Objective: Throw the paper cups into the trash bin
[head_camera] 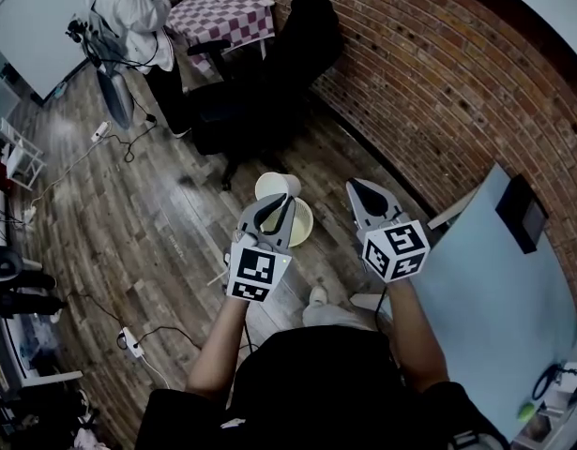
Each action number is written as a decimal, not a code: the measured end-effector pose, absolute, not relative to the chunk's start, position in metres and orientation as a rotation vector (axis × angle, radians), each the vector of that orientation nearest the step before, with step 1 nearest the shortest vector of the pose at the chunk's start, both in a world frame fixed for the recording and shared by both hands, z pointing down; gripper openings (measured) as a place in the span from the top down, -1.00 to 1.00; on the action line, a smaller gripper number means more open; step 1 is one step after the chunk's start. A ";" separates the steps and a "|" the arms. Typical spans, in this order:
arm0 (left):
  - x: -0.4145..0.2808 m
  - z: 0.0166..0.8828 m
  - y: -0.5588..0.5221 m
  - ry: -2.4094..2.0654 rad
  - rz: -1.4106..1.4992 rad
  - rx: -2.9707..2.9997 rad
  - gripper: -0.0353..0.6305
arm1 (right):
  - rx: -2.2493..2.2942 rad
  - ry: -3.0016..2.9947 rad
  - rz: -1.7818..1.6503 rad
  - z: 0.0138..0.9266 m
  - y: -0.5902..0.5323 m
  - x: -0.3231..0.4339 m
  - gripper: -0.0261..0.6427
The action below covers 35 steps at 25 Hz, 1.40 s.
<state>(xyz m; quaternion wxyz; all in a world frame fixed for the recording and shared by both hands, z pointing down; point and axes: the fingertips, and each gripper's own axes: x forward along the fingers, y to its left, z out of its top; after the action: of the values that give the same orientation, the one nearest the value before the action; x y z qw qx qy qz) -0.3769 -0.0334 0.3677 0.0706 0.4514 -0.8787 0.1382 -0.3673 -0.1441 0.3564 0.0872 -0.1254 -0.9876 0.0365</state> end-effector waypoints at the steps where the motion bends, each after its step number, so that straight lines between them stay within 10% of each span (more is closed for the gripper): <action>1: -0.383 0.368 -0.035 -2.644 0.421 1.348 0.80 | -0.388 -2.939 0.106 0.356 -0.145 -0.375 0.91; 35: -0.509 0.431 -0.048 -2.561 0.385 1.164 0.80 | -0.447 -2.786 0.222 0.431 -0.163 -0.498 0.91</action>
<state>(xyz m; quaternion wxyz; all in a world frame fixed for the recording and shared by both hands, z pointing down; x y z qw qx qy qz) -0.5085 -0.0479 0.4306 0.1508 0.4052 -0.8917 0.1340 -0.4981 -0.1629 0.4315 0.1552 -0.1560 -0.9724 0.0775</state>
